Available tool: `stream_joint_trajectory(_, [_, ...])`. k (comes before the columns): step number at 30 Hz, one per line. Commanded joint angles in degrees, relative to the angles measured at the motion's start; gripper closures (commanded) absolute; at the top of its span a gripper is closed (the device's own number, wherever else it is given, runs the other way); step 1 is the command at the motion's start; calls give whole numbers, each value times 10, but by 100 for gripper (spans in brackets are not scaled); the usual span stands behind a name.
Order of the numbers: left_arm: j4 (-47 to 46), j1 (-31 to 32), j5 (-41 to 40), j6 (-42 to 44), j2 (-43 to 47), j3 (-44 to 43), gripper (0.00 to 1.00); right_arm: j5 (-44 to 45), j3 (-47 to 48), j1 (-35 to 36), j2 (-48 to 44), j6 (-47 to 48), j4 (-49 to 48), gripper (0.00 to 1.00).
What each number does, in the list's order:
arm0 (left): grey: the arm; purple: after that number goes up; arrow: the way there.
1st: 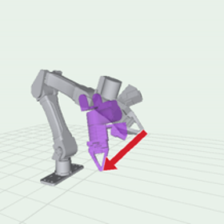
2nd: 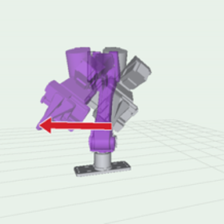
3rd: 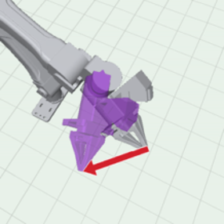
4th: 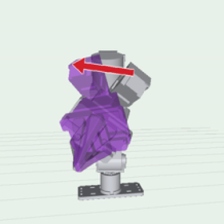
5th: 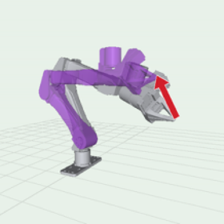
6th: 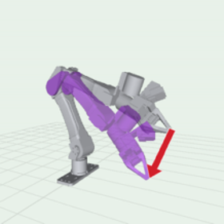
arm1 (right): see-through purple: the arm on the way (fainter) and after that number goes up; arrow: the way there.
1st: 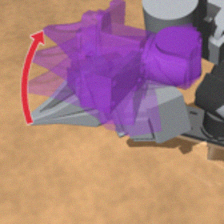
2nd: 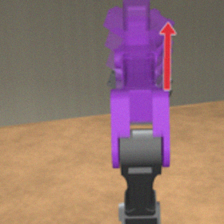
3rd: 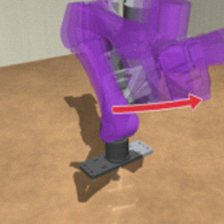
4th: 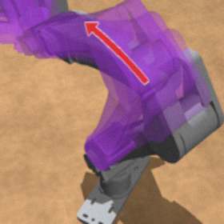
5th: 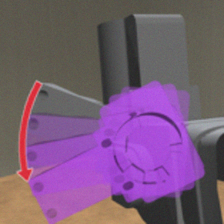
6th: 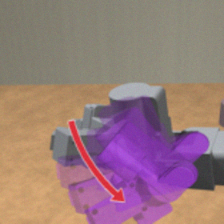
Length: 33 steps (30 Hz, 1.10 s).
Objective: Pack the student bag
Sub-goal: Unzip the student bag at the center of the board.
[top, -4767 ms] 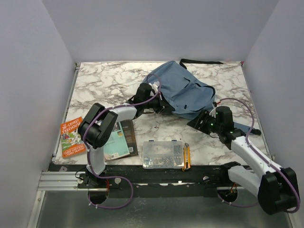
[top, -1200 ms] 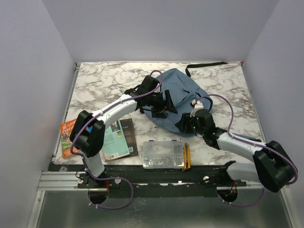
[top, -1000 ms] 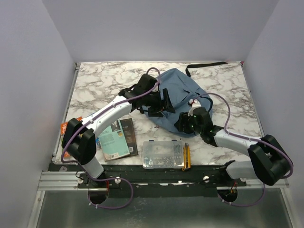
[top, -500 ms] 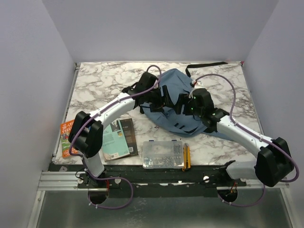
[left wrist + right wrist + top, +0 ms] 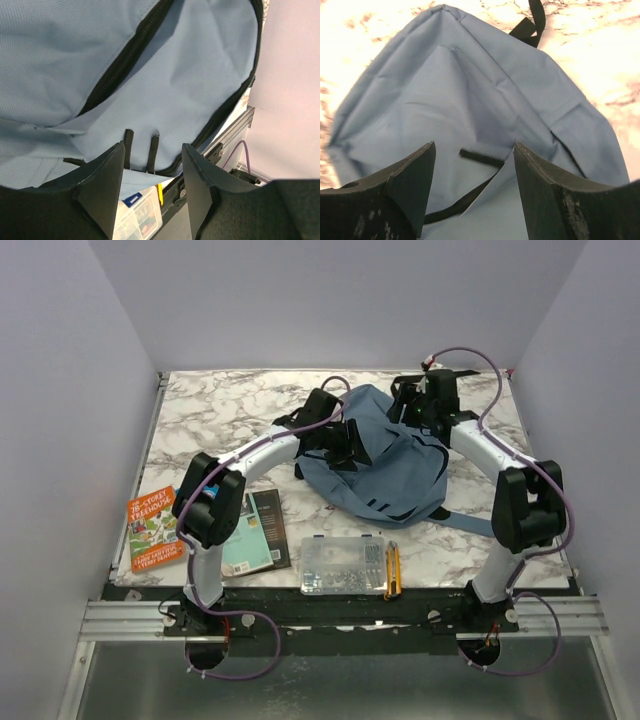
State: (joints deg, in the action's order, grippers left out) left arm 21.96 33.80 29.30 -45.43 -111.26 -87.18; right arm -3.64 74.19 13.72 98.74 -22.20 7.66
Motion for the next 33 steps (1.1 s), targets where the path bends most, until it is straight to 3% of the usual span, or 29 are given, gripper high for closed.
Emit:
stream_joint_trajectory(1, [-18, -12, 32, 2, -38, -12, 51, -36, 5, 10, 53, 144, -30, 31])
stream_joint_trajectory(4, [-21, -14, 28, 12, -37, -11, 54, -41, -32, 12, 43, 199, -102, 29])
stream_joint_trajectory(9, [-58, -19, 38, 12, -12, -3, 53, -51, -29, 12, 63, 246, -106, 30])
stream_joint_trajectory(12, [-91, -21, 41, 4, -4, -12, 54, -44, -23, 12, 82, 238, -113, 35])
stream_joint_trajectory(16, [-138, -28, 52, -19, -14, -38, 54, -36, -1, 12, 105, 238, -90, 49])
stream_joint_trajectory(21, [-207, -43, 61, -53, -37, -75, 54, -28, -22, 12, 96, 237, -109, 50])
stream_joint_trajectory(22, [-213, -44, 60, -56, -45, -86, 54, -27, -24, 12, 95, 237, -110, 53])
stream_joint_trajectory(24, [-217, -47, 58, -61, -66, -116, 54, -5, -22, 12, 95, 227, -110, 75])
stream_joint_trajectory(25, [-229, -47, 55, -65, -77, -131, 55, 6, -22, 12, 93, 223, -107, 81])
stream_joint_trajectory(29, [-271, -48, 52, -92, -146, -198, 55, 29, -27, 12, 73, 173, -98, 85])
stream_joint_trajectory(33, [-276, -47, 75, -138, -257, -319, 63, 18, -46, 12, 46, 122, -99, 91])
